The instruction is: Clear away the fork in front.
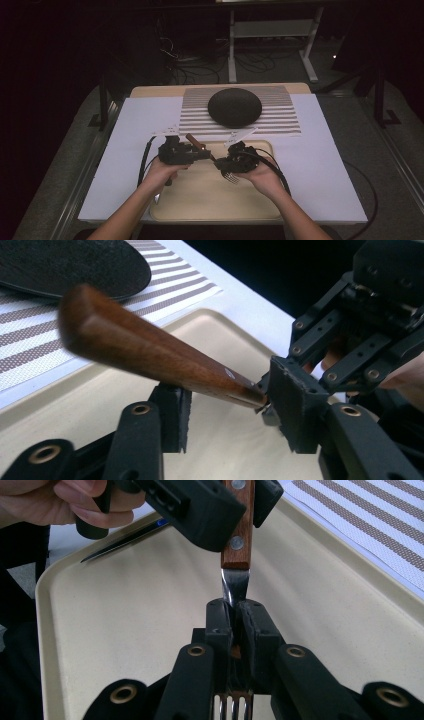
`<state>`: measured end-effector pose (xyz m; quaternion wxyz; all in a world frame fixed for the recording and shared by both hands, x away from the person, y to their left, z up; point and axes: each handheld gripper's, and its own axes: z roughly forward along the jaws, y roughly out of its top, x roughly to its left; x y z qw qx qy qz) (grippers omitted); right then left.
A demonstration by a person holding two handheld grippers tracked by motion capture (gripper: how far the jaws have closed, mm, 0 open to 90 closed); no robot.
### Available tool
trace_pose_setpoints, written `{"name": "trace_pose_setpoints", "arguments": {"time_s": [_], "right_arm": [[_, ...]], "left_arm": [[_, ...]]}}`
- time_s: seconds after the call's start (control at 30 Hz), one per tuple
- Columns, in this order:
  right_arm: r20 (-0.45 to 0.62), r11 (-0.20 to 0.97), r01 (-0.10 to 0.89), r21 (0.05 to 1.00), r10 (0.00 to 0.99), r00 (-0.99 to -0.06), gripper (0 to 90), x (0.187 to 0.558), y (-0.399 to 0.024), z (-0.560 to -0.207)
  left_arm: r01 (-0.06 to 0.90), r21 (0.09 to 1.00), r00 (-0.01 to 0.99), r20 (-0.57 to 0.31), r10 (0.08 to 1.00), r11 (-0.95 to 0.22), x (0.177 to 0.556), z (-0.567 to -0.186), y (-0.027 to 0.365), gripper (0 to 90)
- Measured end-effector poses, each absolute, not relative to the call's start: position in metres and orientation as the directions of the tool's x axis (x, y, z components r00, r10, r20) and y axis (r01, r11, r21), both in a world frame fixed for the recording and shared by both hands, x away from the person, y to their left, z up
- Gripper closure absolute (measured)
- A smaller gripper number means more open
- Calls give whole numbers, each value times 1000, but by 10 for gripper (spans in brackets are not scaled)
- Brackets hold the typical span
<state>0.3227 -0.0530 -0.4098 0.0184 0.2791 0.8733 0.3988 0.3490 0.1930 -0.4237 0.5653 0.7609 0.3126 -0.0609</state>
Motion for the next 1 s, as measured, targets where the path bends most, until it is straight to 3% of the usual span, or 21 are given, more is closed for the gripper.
{"name": "trace_pose_setpoints", "arguments": {"time_s": [0.43, 1.0], "right_arm": [[181, 516, 467, 718, 509, -841, 816, 323, -46, -408], [189, 493, 457, 740, 499, -845, 826, 322, -36, -403]], "left_arm": [[561, 818, 794, -487, 363, -127, 350, -423, 192, 721], [538, 837, 812, -483, 328, -99, 348, -412, 192, 811]]}}
